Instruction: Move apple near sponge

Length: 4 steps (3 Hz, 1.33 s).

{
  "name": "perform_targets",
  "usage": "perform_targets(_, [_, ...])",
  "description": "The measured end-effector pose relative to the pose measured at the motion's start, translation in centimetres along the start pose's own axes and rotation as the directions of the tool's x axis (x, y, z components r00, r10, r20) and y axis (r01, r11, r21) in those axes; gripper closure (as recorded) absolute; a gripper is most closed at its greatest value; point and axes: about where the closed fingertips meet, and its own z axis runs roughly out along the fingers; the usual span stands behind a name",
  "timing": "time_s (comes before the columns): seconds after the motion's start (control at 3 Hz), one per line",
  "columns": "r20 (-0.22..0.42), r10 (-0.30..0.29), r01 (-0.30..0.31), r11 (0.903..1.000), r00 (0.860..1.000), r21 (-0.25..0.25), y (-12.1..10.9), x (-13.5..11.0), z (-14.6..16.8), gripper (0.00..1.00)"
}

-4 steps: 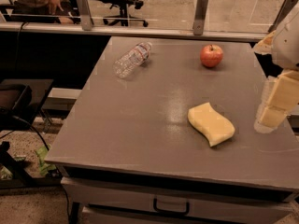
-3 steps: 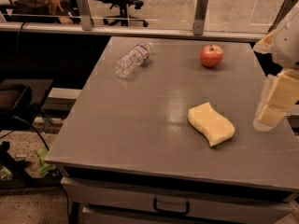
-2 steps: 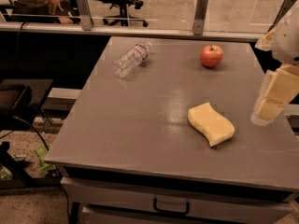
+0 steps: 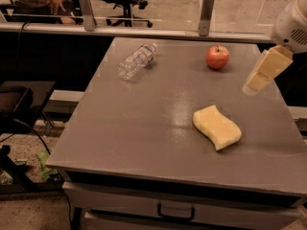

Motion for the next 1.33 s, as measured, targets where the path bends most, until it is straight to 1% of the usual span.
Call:
perform_targets(0.33, [0.040, 0.081, -0.082, 0.9957, 0.996, 0.043, -4.7, -0.6, 3.0, 0.00])
perform_targets(0.67, [0.093, 0.188, -0.193, 0.9804, 0.978, 0.040, -9.8, -1.5, 7.9, 0.00])
perform_targets(1.0, [0.115, 0.254, -0.258, 0.9658, 0.960, 0.022, -12.2, -1.7, 11.1, 0.00])
perform_targets(1.33, [0.133, 0.313, -0.319, 0.9473, 0.940, 0.026, -13.8, -1.7, 13.5, 0.00])
